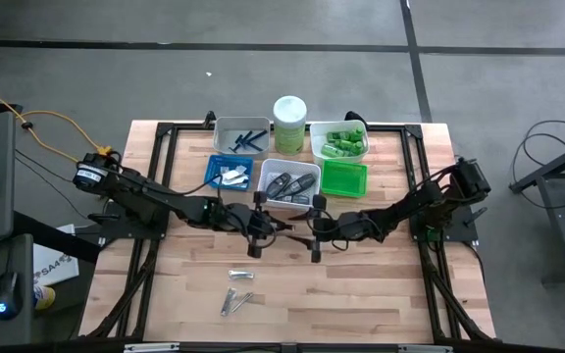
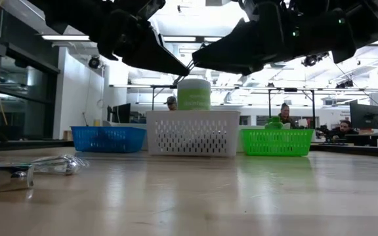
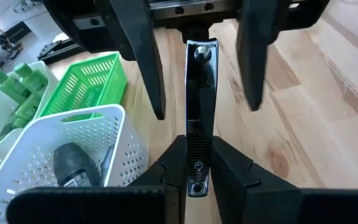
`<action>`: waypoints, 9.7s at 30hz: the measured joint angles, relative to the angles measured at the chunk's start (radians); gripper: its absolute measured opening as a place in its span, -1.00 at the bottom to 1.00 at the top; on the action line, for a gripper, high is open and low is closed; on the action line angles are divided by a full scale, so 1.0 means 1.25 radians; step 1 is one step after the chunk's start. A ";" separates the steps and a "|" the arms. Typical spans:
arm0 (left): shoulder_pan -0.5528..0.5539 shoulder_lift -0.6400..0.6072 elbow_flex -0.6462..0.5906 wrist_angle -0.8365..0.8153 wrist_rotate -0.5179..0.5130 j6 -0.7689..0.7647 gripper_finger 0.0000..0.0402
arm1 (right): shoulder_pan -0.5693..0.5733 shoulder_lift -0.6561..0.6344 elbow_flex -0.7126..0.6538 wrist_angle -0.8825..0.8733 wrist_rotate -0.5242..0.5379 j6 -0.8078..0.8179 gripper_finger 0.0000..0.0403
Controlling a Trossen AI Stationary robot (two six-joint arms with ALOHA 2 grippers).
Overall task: Pick & Place Travel size toiletries
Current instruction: Put the silver nail cutter into the green bin
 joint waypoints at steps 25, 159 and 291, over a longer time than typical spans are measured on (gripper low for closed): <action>0.000 0.000 0.000 0.005 0.029 0.004 -0.50 | -0.007 0.000 0.000 0.024 -0.005 0.001 -0.74; -0.100 0.071 -0.002 0.186 -0.023 0.115 -0.74 | 0.110 -0.113 -0.071 -0.225 0.183 0.195 0.13; -0.143 -0.220 -0.002 -0.602 -0.101 -0.770 0.10 | -0.300 -0.344 0.026 -1.191 0.152 0.435 -0.05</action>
